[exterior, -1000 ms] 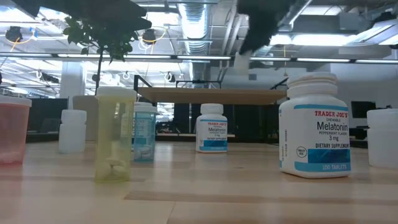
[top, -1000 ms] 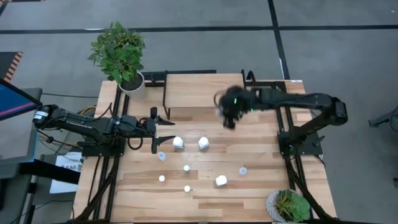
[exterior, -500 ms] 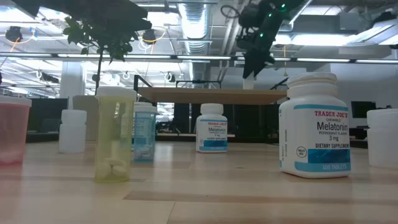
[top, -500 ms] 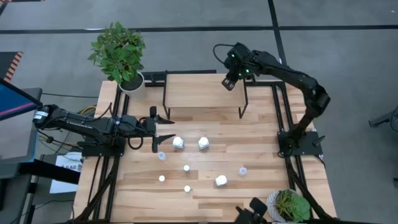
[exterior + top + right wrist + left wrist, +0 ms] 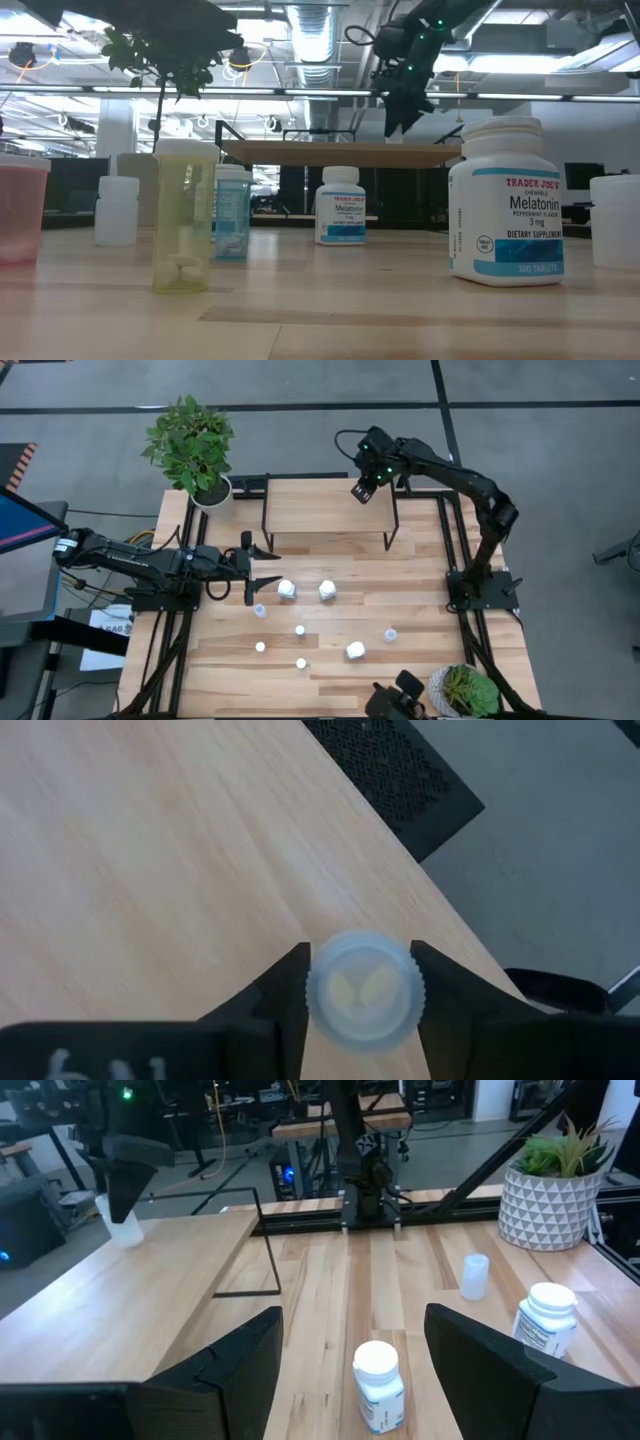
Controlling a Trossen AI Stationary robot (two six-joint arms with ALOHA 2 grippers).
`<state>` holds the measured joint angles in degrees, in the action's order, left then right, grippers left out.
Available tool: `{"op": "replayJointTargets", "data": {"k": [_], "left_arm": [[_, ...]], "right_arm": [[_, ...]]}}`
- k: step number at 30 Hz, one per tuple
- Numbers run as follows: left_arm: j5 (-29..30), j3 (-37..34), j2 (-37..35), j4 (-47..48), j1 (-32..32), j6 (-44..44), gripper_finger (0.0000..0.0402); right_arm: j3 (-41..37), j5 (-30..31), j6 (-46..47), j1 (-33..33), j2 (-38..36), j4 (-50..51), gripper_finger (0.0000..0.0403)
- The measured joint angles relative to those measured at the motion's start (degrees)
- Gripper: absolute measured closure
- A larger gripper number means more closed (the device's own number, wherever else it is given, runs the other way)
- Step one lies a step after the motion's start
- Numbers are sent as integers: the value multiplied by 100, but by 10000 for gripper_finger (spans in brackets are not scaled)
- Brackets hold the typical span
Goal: Pick and place medicine bottles onto shelf by color
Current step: Put the top white bottle on the shelf, then align the right white bottle with the other white bottle on the shelf
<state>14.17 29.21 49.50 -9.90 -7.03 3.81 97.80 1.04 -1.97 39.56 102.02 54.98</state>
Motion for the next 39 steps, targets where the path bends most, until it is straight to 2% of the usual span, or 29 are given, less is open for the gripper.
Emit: {"op": "replayJointTargets", "data": {"k": [9,15,20,23,26,30,34,39], "left_arm": [[-2,0,0,18,0,-17,168],[-2,0,2,18,0,-17,168],[-4,0,1,18,0,-17,168],[-4,0,1,17,0,-17,168],[-4,0,1,16,0,-17,168],[-4,0,2,16,0,-17,168],[-4,0,2,14,0,-19,168],[-4,0,0,-11,0,-163,168]], "right_arm": [[2,43,-1,39,44,62,176],[41,42,1,62,6,-107,172],[515,57,2,64,4,-72,177],[999,5,90,-33,3,456,179],[1445,-549,118,-172,-9,1409,179],[1626,-1297,216,-566,-110,2584,180],[1492,-1322,446,-1352,-411,3328,180],[731,-1041,1252,-2710,-1287,3277,180]]}}
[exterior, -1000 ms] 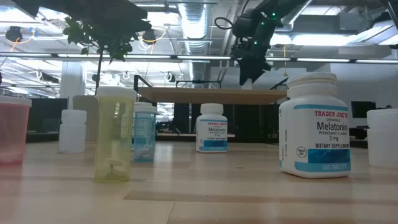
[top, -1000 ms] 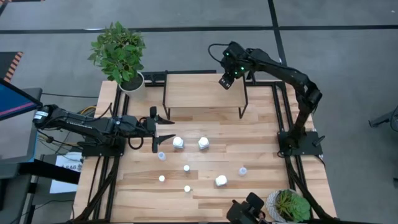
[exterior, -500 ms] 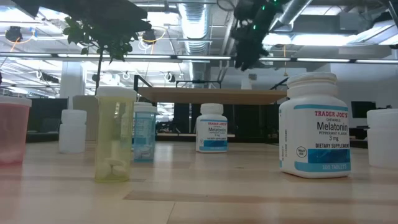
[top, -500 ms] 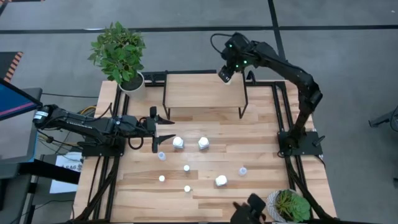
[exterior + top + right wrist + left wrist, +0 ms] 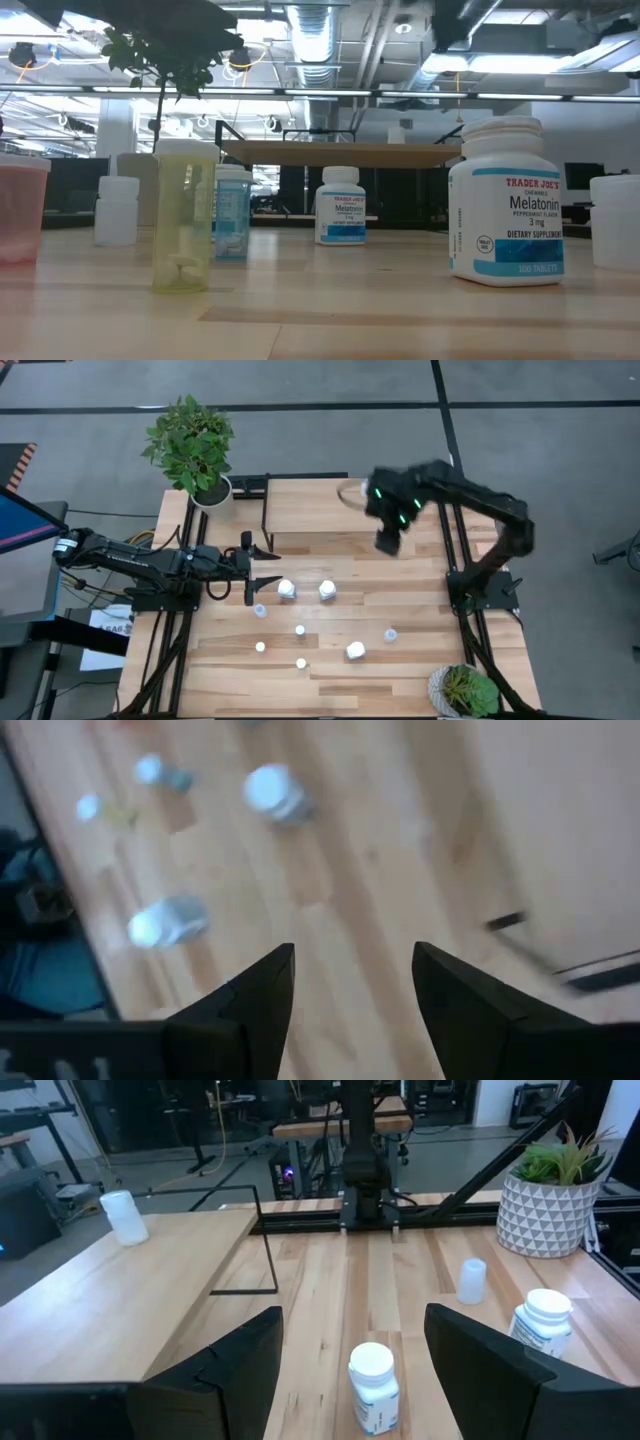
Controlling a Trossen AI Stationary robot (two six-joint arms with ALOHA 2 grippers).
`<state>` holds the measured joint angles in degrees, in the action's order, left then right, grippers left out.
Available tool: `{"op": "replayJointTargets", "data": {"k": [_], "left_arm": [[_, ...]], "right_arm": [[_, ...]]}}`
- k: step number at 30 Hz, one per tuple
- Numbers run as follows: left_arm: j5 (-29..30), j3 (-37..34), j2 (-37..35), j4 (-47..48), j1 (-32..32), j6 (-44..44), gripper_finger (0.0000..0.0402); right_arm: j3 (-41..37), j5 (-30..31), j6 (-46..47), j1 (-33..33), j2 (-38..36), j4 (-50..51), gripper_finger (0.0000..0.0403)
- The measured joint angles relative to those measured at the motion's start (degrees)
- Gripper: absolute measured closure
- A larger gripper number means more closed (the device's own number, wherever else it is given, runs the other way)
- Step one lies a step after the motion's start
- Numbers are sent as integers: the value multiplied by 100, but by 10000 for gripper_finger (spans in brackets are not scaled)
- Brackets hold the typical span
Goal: Pick and place medicine bottles onto shelf by color
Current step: Align the right white bottle with the other white bottle on the shelf
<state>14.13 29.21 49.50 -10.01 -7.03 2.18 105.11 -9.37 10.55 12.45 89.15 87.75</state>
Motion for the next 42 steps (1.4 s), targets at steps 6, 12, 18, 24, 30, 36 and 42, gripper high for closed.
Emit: {"op": "replayJointTargets", "data": {"k": [6,12,18,24,30,36,42], "left_arm": [[-24,0,2,23,-4,-220,168],[-18,0,1,25,-4,-192,168],[-17,0,1,25,-4,-123,168],[-9,0,1,31,-4,56,168],[2,0,1,35,-4,60,168],[0,0,1,36,-4,60,168],[-2,0,2,36,-3,60,168]], "right_arm": [[-1699,1033,1913,-2110,-1375,-1017,180],[-3359,1499,3404,-3969,-2078,-2646,180],[-4194,1517,3553,-4721,-1741,-3393,180],[-4267,1655,3723,-4663,-1018,-3181,180],[-4267,1660,3794,-4553,-453,-3147,180],[-4266,1586,3894,-4487,-15,-3161,180],[-4267,1502,3866,-4481,259,-3284,180]]}}
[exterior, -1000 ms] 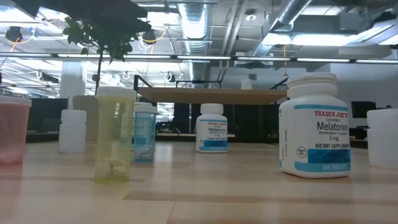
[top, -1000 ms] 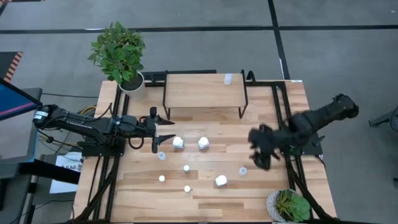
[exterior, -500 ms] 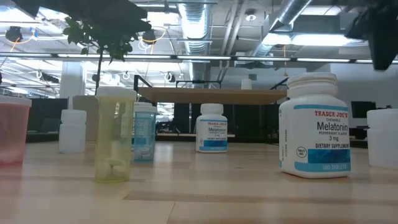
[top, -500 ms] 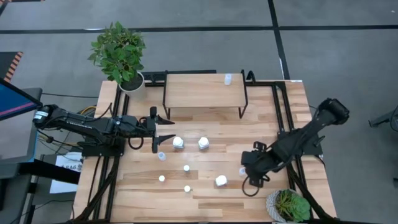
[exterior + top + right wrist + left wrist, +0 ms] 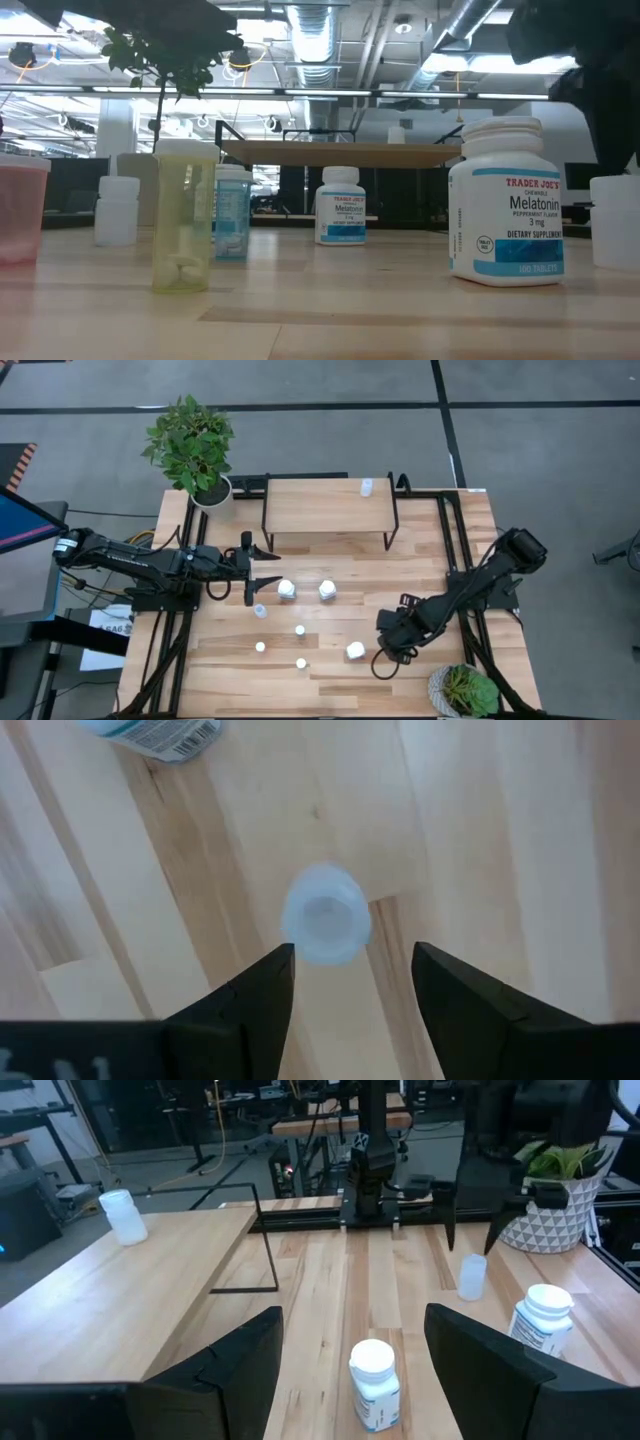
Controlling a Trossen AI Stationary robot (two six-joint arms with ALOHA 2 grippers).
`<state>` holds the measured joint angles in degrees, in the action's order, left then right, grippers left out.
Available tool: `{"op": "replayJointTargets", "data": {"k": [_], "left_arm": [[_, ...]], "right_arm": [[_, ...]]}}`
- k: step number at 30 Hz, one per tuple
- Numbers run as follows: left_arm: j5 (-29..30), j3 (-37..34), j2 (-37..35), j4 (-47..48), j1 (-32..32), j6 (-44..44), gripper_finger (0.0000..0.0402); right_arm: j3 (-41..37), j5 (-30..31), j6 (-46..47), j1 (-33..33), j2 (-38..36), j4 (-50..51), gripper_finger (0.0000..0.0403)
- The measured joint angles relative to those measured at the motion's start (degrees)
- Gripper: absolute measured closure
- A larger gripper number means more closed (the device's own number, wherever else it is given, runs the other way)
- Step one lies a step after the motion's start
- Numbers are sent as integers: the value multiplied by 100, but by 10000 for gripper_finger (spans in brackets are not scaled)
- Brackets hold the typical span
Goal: Pick and place medicine bottles onto shelf by color
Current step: Align the right white bottle with the other white bottle on the shelf
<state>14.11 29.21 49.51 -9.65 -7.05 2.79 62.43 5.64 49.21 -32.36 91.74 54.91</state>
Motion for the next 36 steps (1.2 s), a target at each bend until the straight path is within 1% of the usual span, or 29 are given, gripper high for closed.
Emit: {"op": "replayJointTargets", "data": {"k": [8,15,19,30,33,36], "left_arm": [[-2,-2,-2,37,0,-2,168],[-9,-4,0,186,0,-26,168],[-13,-4,0,186,0,-26,168],[-9,-4,-2,250,0,-35,168],[1,-4,-1,297,0,-37,168],[2,-4,-1,302,0,-37,168]], "right_arm": [[3,-112,-113,63,179,-220,180],[2,-136,-423,70,562,-428,180],[2,-134,-424,110,692,-474,180],[7,-122,-424,302,648,-484,181],[7,-122,-423,302,648,-484,192],[7,-122,-422,302,648,-487,215]]}}
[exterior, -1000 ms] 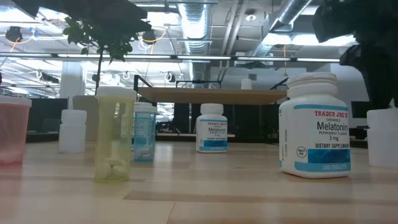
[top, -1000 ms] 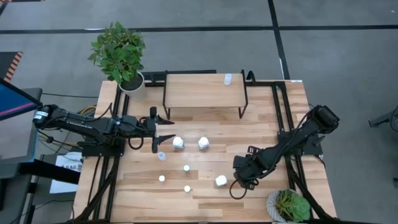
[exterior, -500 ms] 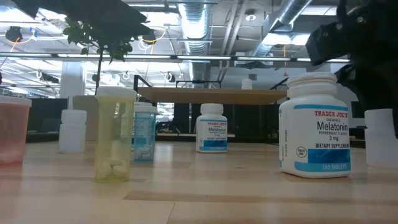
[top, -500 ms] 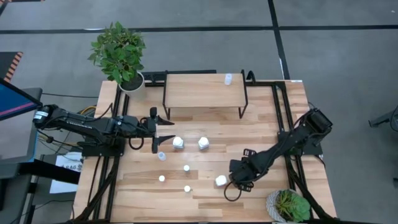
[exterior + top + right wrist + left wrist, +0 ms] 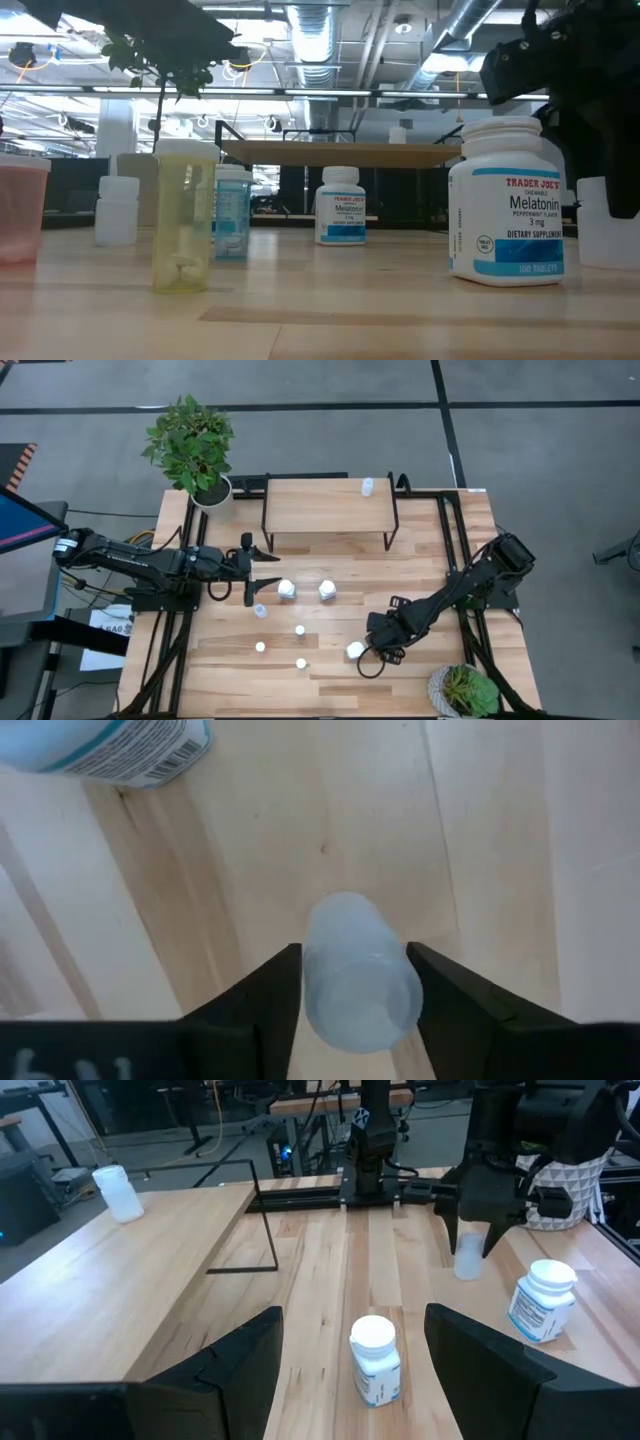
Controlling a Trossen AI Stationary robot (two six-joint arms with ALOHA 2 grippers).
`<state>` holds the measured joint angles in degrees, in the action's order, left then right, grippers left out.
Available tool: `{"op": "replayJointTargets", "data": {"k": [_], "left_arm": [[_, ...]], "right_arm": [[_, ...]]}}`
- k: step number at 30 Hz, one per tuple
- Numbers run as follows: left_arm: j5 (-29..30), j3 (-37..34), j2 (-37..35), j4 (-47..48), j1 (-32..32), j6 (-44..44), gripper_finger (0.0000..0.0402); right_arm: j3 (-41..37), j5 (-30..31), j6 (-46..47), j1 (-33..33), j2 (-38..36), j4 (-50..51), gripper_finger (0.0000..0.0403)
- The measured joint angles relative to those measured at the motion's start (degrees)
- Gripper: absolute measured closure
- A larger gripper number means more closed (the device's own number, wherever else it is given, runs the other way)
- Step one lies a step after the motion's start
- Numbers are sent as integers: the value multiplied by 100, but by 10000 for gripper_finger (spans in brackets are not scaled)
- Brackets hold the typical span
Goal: Pick and place medicine bottles onto shelf by color
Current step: Align the right white bottle with the other white bottle on the shelf
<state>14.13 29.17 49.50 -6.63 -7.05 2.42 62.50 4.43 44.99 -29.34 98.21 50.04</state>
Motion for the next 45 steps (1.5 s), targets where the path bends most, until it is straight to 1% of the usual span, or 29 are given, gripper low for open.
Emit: {"op": "replayJointTargets", "data": {"k": [5,9,14,18,21,24,27,33,35,37,40,45], "left_arm": [[0,0,-1,-2,0,-2,168],[-2,0,1,-8,0,-2,168],[-2,0,1,-13,0,-16,168],[-4,0,0,-17,0,-33,168],[-4,0,1,-20,0,-33,168],[-4,0,0,-20,0,-32,168],[-4,0,-1,-17,0,-33,168],[-4,0,-1,-17,0,-31,168],[-4,0,-1,-15,0,-31,168],[-4,0,-1,-15,0,-31,168],[-4,0,1,-15,2,-31,168],[-3,2,0,-14,2,-31,168]], "right_arm": [[19,-1,-44,35,-2,20,270],[404,-40,-501,193,11,492,274],[1506,-66,-1609,584,7,1580,273],[2567,312,-2512,1070,6,2428,266],[3295,661,-3048,1550,4,2893,272],[3881,972,-3349,2154,1,3148,275],[4263,1140,-3449,2868,0,3177,273],[4389,1124,-2751,4483,0,3192,272],[4393,1006,-2692,4925,30,3064,272],[4387,679,-2750,5280,62,2909,272],[4391,210,-2841,5594,69,2680,272],[4397,45,-2862,5802,273,2612,272]]}}
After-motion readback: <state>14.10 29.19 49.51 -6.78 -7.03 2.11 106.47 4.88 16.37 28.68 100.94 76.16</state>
